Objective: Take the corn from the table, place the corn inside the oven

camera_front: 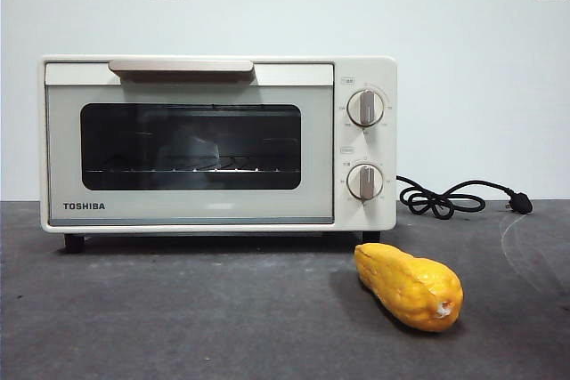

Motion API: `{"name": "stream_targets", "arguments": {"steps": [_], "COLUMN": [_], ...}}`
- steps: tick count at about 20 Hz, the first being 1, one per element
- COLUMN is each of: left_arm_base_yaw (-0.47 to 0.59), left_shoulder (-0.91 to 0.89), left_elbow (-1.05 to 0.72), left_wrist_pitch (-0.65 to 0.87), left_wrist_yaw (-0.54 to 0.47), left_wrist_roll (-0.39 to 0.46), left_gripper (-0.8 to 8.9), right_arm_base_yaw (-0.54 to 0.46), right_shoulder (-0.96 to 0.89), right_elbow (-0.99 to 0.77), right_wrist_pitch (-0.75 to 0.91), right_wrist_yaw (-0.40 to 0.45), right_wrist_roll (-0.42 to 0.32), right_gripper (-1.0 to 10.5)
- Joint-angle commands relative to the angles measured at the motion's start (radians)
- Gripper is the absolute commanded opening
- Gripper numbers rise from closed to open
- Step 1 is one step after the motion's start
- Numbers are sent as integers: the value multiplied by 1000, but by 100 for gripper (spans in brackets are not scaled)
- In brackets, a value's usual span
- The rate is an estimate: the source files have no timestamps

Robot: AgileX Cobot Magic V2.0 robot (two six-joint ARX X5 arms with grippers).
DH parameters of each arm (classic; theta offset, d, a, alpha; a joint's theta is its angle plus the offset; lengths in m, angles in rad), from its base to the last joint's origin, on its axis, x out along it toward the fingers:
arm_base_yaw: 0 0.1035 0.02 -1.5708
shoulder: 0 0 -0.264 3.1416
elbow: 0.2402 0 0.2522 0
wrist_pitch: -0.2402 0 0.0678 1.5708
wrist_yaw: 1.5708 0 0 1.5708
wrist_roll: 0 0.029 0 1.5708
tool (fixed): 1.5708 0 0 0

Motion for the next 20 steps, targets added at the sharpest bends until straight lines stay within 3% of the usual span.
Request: {"name": "stream_targets", "arguments": {"steps": [1,7,10,11,13,17,20], "left_arm_base_yaw": [3,3,3,3,3,3,2], "left_shoulder": [0,0,0,0,0,9,25], "left_elbow": [-8,-8,-8,-8,-8,-8,-8], "left_wrist_pitch": [8,33,48,54,52,47,36], "left_wrist_yaw": [0,0,2,14,53,85,99], "left_wrist_roll": [-10,-2,-3,-21,-139,-243,-250], "left_gripper": [-4,-4,-4,-4,-4,-4,-4], "right_arm_base_yaw": [4,4,5,5,5,5,5], "right_shoulder": [-1,-1,-1,-1,-1,-1,-1], "right_elbow": [-9,-9,-9,-9,-9,-9,-9], "right_wrist_pitch": [6,27,23,22,22,29,19], "right_wrist_yaw": [0,6,-42,-61,-80,-77,-97], "right_wrist_roll": [11,18,134,205,324,344,345], "right_gripper": [2,2,1,1,1,1,1]}}
